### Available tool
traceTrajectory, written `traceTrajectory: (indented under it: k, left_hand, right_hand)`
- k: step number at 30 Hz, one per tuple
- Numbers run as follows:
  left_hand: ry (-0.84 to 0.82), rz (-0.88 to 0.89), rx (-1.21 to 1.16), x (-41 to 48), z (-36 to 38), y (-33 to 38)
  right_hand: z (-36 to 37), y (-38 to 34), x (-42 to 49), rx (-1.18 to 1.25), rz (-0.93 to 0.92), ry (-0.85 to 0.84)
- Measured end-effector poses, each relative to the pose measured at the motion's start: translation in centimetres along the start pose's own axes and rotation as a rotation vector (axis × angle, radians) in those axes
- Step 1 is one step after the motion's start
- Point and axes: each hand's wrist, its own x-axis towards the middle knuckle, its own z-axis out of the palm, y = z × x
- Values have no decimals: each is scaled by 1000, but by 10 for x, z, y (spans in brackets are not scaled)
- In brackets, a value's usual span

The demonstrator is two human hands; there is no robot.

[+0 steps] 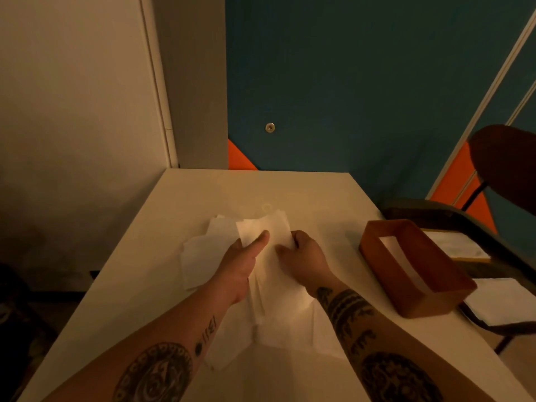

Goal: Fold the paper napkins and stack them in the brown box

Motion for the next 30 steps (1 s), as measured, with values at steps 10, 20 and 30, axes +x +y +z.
traceTrajectory:
  k: [10, 20, 30]
  left_hand:
    - [14, -14, -334, 0, -5, 11]
    - [67, 120, -408, 1, -32, 18]
    - [27, 213, 310, -22, -71, -13]
  right_hand:
    - [-15, 10, -9, 99, -36, -162]
    - [-37, 23, -13, 526, 9, 53]
    - [-29, 60, -28, 280, -15, -44]
